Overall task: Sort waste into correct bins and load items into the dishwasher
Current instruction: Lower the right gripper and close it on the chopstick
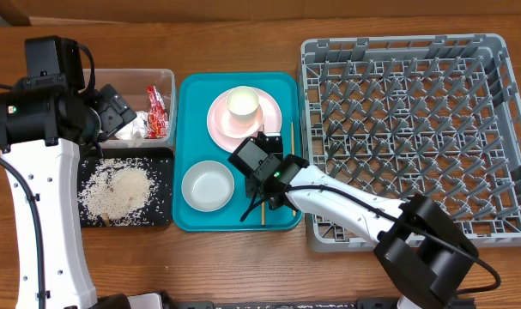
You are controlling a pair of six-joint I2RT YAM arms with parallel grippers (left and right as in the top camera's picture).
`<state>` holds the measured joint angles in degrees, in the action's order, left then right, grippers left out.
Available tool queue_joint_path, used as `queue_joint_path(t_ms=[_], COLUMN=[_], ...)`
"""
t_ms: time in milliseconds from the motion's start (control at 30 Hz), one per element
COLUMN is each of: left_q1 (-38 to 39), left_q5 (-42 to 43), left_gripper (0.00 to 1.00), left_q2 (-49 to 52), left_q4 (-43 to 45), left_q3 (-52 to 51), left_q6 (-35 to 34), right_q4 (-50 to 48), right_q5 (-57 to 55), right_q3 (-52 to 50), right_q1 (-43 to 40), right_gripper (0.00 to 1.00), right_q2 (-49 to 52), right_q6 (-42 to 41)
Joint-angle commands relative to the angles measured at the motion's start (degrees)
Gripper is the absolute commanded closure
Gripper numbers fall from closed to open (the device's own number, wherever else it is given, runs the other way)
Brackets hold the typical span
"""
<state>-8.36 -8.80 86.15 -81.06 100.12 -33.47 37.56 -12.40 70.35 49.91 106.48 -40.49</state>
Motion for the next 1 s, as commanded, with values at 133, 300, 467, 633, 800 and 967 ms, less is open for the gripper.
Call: queue_joint_path(t_ms=[133, 300, 467, 633, 800, 967], left_q1=[-0.2, -0.2, -0.2, -0.2, -0.2, -0.2], left_q5=[-0.2, -0.2, -0.2, -0.2, -0.2, -0.2], left_gripper=[0.00, 0.00, 0.00, 0.00, 0.00, 0.00], left_q2=[0.1, 0.1, 0.1, 0.1, 0.1, 0.1], left_q4=[0.0, 0.0, 0.0, 0.0, 0.0, 0.0], left_q3=[0.2, 0.2, 0.2, 0.2, 0.2, 0.2], left_q6=[0.7, 0.7, 0.7, 0.7, 0.7, 0.7], right_q4=[-5.0, -8.6, -11.6, -11.4, -11.4, -11.6], right_q5=[-1.1, -1.1, -1.4, -1.7, -1.7, -1.7], right_q3=[-3.0, -5.2, -7.3, -7.4, -7.4, -7.4], right_q1=[0.2, 0.2, 0.2, 0.2, 0.2, 0.2], right_gripper=[0.78, 0.79, 0.78, 0.78, 0.78, 0.79], right_q2=[0.1, 0.1, 0.1, 0.1, 0.1, 0.1], right_q6=[-0.3, -0.3, -0.2, -0.2, -0.3, -0.3])
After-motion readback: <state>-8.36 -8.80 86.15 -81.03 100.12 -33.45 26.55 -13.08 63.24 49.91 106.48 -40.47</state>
